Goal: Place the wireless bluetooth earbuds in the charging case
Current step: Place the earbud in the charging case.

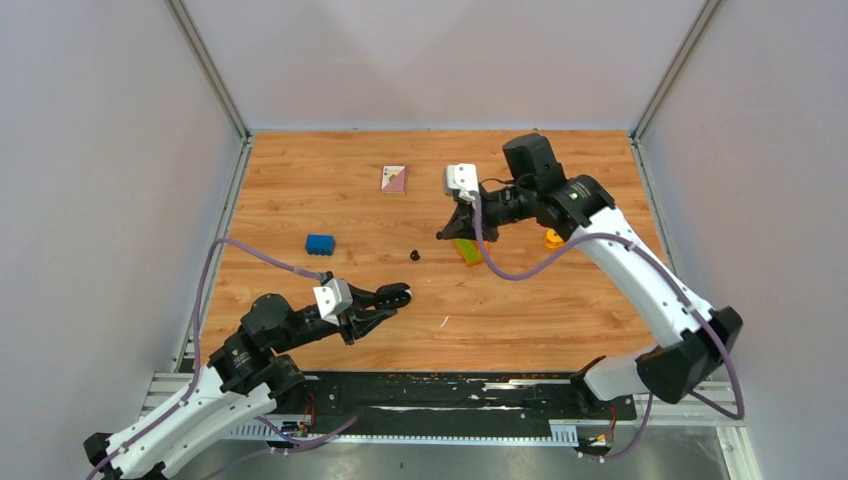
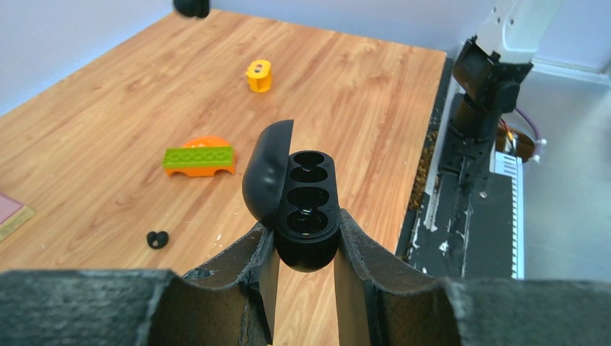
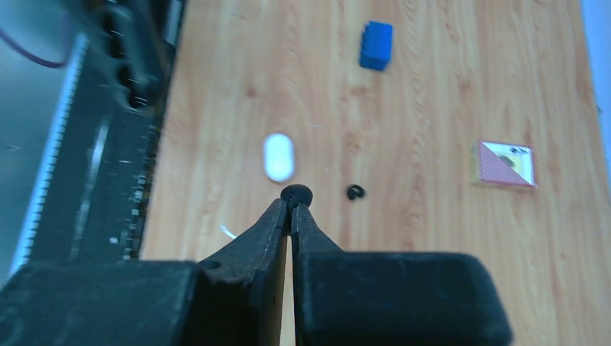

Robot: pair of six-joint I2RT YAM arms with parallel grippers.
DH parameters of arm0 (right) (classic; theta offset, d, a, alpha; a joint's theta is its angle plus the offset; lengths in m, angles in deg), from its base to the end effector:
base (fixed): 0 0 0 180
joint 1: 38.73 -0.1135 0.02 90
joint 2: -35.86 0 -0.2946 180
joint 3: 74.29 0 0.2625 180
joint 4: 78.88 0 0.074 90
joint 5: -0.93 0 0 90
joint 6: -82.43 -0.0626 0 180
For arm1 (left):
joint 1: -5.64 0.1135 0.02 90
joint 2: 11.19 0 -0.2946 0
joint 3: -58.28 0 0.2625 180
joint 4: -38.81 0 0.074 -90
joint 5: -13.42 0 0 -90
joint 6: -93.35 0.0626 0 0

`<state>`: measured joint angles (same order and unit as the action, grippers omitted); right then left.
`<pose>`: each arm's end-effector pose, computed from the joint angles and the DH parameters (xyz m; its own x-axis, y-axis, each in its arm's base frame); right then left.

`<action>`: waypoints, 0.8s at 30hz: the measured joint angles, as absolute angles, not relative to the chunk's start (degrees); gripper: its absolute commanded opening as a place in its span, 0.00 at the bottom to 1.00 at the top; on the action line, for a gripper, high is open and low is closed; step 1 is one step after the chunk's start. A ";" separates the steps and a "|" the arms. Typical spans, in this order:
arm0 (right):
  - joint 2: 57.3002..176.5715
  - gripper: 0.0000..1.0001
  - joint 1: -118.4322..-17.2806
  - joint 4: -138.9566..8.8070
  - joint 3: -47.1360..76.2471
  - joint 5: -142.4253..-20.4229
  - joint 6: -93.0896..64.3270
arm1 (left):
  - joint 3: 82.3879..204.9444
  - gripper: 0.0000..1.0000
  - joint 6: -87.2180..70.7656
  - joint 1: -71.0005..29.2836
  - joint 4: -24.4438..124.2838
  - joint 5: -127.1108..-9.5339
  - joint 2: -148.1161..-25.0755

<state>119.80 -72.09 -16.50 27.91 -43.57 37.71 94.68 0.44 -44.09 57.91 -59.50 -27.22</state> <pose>0.2451 0.2148 0.4066 0.1686 -0.4853 -0.8580 -0.9853 -0.0582 -0.1607 0.0614 -0.1010 0.2892 -0.0324 -0.0369 -0.9988 0.9187 0.3925 -0.0443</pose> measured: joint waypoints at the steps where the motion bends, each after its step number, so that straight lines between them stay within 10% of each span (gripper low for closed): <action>1: 117.61 0.07 -72.38 -16.37 26.73 -41.65 36.60 | 94.65 0.00 0.57 -44.09 57.80 -58.63 -27.86; 24: 110.66 0.07 -82.10 -19.41 15.69 -29.84 23.48 | 94.55 0.00 3.45 -42.35 56.49 -52.79 -34.35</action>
<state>110.66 -82.10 -19.41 15.69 -29.84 23.48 94.55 3.45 -42.35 56.49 -52.79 -34.35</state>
